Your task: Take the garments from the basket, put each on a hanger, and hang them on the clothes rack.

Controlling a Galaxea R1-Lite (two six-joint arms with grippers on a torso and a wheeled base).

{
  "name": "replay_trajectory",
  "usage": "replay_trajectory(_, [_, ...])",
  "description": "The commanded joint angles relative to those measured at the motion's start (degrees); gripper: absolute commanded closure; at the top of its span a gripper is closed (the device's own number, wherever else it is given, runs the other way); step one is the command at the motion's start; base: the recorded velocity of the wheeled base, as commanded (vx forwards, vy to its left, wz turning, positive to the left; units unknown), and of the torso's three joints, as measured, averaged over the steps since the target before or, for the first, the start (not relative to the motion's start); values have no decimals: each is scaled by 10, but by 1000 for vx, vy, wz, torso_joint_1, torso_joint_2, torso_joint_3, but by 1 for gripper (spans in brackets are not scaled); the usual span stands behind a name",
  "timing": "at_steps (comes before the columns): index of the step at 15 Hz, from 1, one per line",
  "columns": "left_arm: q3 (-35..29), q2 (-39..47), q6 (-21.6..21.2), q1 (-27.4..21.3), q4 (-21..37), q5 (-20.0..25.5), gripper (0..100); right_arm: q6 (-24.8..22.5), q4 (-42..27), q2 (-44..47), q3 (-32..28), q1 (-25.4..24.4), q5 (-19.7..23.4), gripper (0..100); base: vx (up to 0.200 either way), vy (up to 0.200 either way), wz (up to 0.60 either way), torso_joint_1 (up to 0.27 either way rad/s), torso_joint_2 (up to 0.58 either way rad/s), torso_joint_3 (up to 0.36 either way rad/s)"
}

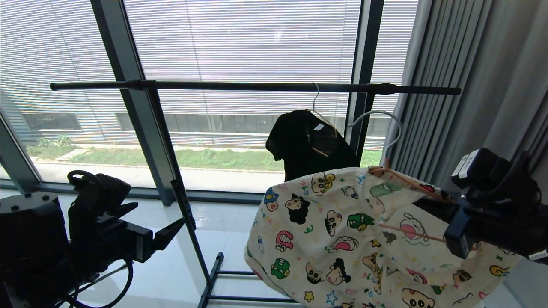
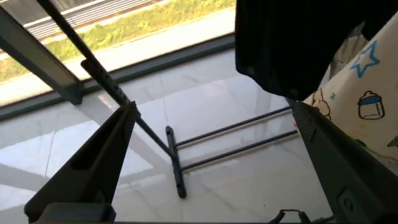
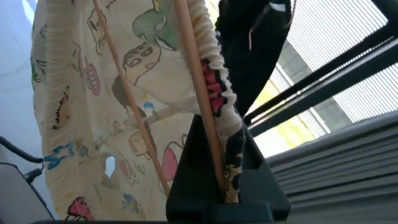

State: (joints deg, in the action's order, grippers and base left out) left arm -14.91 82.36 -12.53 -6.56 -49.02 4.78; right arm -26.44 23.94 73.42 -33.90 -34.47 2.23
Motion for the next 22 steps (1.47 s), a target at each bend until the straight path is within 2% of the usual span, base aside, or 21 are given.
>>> replay_trajectory(1, [2,-59,22,4,0,-26,0,14,-2,-34,42,1,-20,100,0,0,0,0,0,0])
replay_trajectory(3, [8,-68,37,4,0,-50,0,17,-29,-60,66,1,-35,100,0,0,0,0,0,0])
replay_trajectory(5, [29,-69,39,4,0,-87,0,31,-115,-94,68,3,-41,100,0,0,0,0,0,0])
replay_trajectory(7, [36,-69,38,4,0,-135,0,73,-184,-120,68,19,-46,100,0,0,0,0,0,0])
replay_trajectory(9, [31,-66,37,4,0,-173,0,111,-225,-132,69,56,-72,100,0,0,0,0,0,0])
replay_trajectory(11, [30,-66,37,4,0,-178,0,138,-242,-133,69,101,-85,100,0,0,0,0,0,0])
replay_trajectory(12, [31,-66,37,4,0,-178,0,138,-244,-133,69,111,-87,100,0,0,0,0,0,0])
replay_trajectory(15, [31,-67,34,2,0,-178,0,138,-282,-131,67,182,-94,100,0,0,0,0,0,0])
replay_trajectory(17, [31,-69,33,2,0,-182,0,141,-282,-121,66,223,-102,100,0,0,0,0,0,0])
replay_trajectory(18, [31,-69,33,2,0,-185,0,146,-279,-120,63,229,-102,100,0,0,0,0,0,0])
replay_trajectory(21, [31,-69,30,-1,0,-187,0,188,-221,-76,30,230,-104,100,0,0,0,0,0,0])
replay_trajectory(22, [30,-69,30,-9,0,-187,0,200,-175,-41,4,229,-103,100,0,0,0,0,0,0])
